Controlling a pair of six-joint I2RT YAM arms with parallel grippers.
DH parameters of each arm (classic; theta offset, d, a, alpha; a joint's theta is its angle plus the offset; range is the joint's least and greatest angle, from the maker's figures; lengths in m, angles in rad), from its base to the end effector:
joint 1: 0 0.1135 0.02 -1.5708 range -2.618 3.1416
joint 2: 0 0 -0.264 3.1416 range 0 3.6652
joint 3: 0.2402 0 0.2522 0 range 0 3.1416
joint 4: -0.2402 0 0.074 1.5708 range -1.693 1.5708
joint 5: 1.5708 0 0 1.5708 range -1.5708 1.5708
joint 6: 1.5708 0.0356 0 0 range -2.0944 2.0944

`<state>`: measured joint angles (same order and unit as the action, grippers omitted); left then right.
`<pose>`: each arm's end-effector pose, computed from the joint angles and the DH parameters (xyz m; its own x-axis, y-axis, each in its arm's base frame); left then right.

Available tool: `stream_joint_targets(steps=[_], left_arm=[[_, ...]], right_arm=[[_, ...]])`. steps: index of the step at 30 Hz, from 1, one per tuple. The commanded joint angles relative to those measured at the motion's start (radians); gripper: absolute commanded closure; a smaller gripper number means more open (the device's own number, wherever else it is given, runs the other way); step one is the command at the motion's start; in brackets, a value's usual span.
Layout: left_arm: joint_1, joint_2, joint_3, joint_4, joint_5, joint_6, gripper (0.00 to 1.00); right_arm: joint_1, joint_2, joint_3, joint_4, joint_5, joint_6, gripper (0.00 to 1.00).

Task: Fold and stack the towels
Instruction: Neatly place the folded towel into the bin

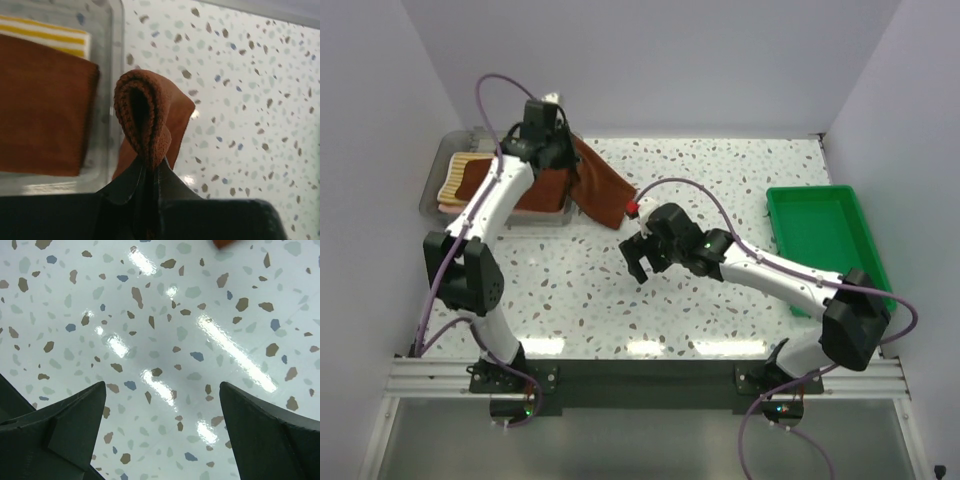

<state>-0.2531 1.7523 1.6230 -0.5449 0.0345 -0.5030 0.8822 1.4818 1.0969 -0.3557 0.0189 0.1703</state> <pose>0.3907 -0.1023 0.3327 -0.6627 -0.3262 -0.6741 -0.0492 0.9172 -0.3955 0.2083 0.2521 0.2661 -0.5519 -0.4039 -0.7296 -0.6794 0.7251 0.1125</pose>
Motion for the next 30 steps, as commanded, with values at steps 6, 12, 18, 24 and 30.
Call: stream_joint_targets(steps=[6,12,18,24,30], left_arm=[[0.159,0.217,0.418,-0.417,-0.176,0.353,1.0],[0.213,0.308,0.521,-0.455,-0.205,0.484,1.0],[0.253,0.349,0.572,-0.451,-0.268,0.56,1.0],[0.321,0.339,0.571,-0.333,-0.245,0.624,1.0],[0.337,0.343,0.546,-0.305,-0.286,0.69,1.0]], right_arm=[[-0.011,-0.02,0.038,-0.17,0.05,-0.094,0.01],[-0.014,0.008,0.087,-0.218,0.069,-0.146,0.01],[-0.017,0.037,0.104,-0.229,0.064,-0.141,0.01],[-0.015,0.078,0.15,-0.253,0.073,-0.146,0.01],[-0.017,0.109,0.185,-0.273,0.081,-0.143,0.02]])
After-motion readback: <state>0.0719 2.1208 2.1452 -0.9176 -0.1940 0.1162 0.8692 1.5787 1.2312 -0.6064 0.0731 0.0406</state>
